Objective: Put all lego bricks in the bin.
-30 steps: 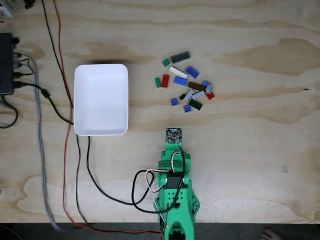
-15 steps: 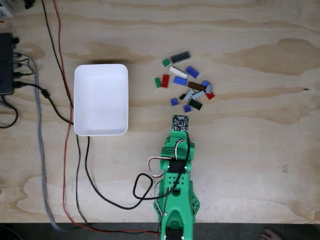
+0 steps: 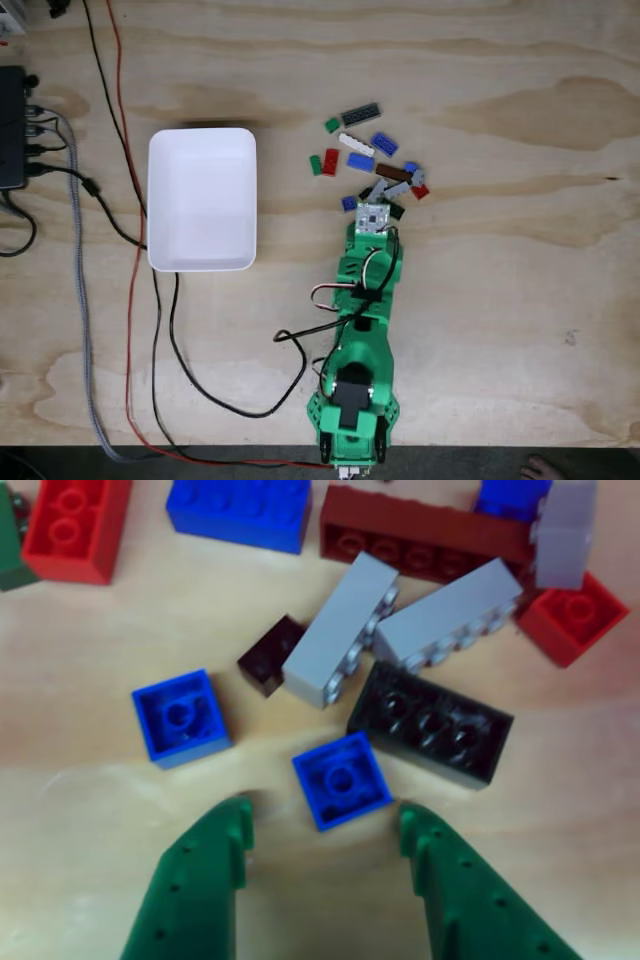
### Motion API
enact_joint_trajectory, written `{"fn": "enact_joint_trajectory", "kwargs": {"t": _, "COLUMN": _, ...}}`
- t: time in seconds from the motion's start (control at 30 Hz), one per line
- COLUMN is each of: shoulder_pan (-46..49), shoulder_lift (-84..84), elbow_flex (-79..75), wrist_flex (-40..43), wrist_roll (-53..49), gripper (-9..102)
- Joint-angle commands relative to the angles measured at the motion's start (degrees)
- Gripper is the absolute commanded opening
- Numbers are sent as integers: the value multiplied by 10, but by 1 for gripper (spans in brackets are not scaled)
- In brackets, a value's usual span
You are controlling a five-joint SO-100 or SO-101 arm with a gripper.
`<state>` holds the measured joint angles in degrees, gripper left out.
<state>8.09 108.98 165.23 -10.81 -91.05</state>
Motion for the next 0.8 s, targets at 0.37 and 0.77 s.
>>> {"fn": "enact_joint_trajectory", "kwargs": {"t": 0.37, "shoulder_pan": 15, "shoulder_lift": 33, "elbow_flex": -16, "wrist_flex": 90, "wrist_roll": -14, "gripper": 0}}
{"fn": "enact_joint_trajectory", "kwargs": {"t": 0.77, "shoulder_pan": -135, "shoulder_lift": 243, "elbow_flex": -369, "wrist_flex": 648, "wrist_roll": 244, "gripper": 0}}
